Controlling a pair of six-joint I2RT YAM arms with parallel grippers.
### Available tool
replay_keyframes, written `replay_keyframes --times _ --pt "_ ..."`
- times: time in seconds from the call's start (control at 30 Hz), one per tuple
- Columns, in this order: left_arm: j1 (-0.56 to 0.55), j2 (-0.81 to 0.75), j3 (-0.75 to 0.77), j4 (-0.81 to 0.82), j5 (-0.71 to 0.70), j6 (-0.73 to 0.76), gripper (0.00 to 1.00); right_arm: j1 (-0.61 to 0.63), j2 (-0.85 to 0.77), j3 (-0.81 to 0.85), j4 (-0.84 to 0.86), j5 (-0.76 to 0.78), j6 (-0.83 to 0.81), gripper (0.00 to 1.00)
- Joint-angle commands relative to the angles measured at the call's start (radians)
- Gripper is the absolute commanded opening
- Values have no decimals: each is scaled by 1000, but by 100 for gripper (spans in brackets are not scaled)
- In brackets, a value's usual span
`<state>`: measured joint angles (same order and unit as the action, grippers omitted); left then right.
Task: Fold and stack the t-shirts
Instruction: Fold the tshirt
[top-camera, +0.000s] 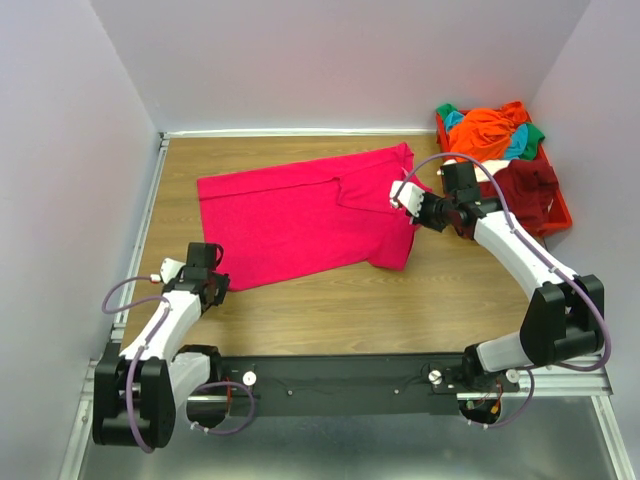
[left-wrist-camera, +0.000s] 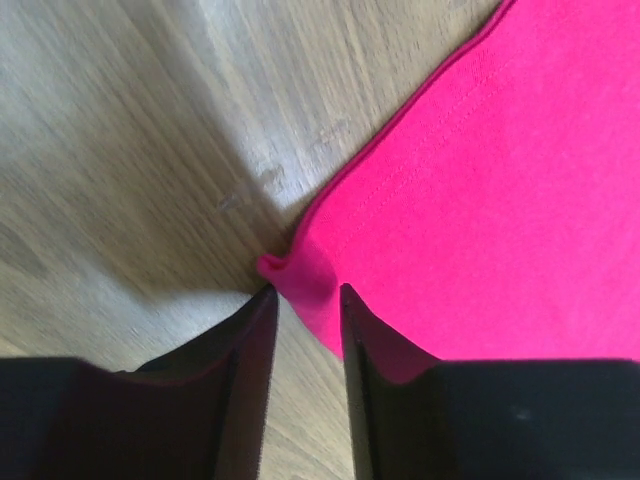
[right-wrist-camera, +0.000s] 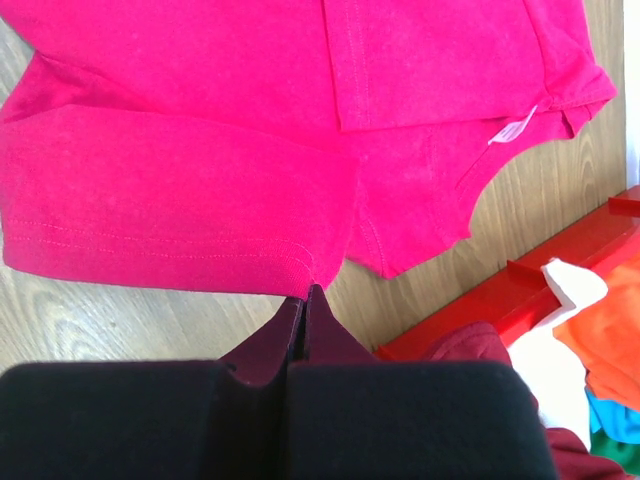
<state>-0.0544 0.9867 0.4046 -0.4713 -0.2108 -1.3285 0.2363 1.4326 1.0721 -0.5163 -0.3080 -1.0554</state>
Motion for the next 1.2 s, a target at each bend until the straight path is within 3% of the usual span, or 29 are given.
replay_keyframes --times 0.0,0.23,0.5,1.17 --pt "-2 50 28 6 -68 14 22 5 -11 9 16 -28 25 1" --pt "-2 -51 23 43 -52 41 0 5 -40 5 16 -25 21 1" --pt "-2 -232 74 2 -53 68 0 3 -9 77 15 -51 38 1" --pt "45 -66 125 138 2 70 0 4 282 419 18 1 141 1"
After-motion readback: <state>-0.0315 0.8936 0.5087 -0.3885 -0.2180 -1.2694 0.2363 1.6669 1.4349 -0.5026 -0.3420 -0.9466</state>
